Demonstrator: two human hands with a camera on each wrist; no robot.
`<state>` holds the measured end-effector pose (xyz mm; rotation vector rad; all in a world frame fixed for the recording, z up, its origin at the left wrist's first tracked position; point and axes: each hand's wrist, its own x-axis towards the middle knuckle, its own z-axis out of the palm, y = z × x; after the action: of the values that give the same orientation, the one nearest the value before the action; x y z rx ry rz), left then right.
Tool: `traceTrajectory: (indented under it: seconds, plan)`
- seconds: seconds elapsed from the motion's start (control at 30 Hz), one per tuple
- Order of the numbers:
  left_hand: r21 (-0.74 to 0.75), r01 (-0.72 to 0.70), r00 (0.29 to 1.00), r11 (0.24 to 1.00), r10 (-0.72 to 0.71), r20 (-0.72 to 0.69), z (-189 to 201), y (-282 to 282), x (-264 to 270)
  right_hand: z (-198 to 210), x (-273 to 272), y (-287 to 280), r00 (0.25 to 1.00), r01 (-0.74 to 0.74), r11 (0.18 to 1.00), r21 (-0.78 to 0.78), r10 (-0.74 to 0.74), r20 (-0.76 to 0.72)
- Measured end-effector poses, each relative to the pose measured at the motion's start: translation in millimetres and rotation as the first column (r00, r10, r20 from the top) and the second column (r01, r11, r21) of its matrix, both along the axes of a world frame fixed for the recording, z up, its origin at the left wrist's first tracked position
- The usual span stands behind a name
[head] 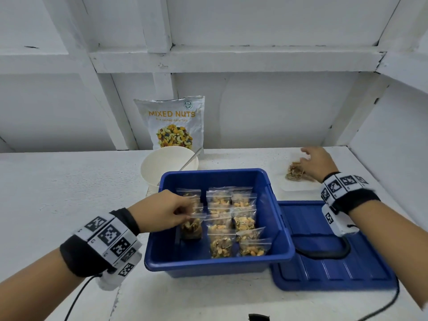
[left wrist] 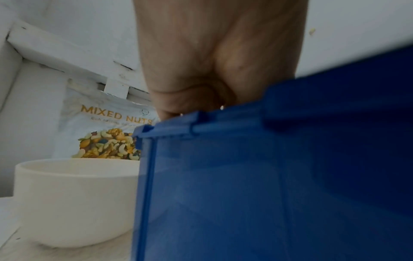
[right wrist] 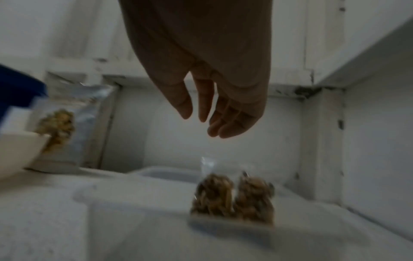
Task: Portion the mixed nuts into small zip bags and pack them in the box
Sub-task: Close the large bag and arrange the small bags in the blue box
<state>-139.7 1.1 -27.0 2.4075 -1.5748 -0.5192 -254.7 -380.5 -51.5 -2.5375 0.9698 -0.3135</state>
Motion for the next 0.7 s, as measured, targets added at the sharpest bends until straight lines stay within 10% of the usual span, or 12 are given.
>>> traceTrajectory:
  seconds: [0.27,0.7]
  plan:
    - [0.222,0.049,0.903,0.974,-0.138,0.407,-6.9,-14.3,-9.4,-22.2,12.6,-24.5,0.982,0.02,1.0,-0.013,-0.022,-0.187]
    - [0.186,0.032,0.94,0.982,-0.092,0.328,-6.8,-11.0,-7.3,-8.7,21.4,-15.4,0.989,-0.047,0.986,-0.161,0.023,-0.145]
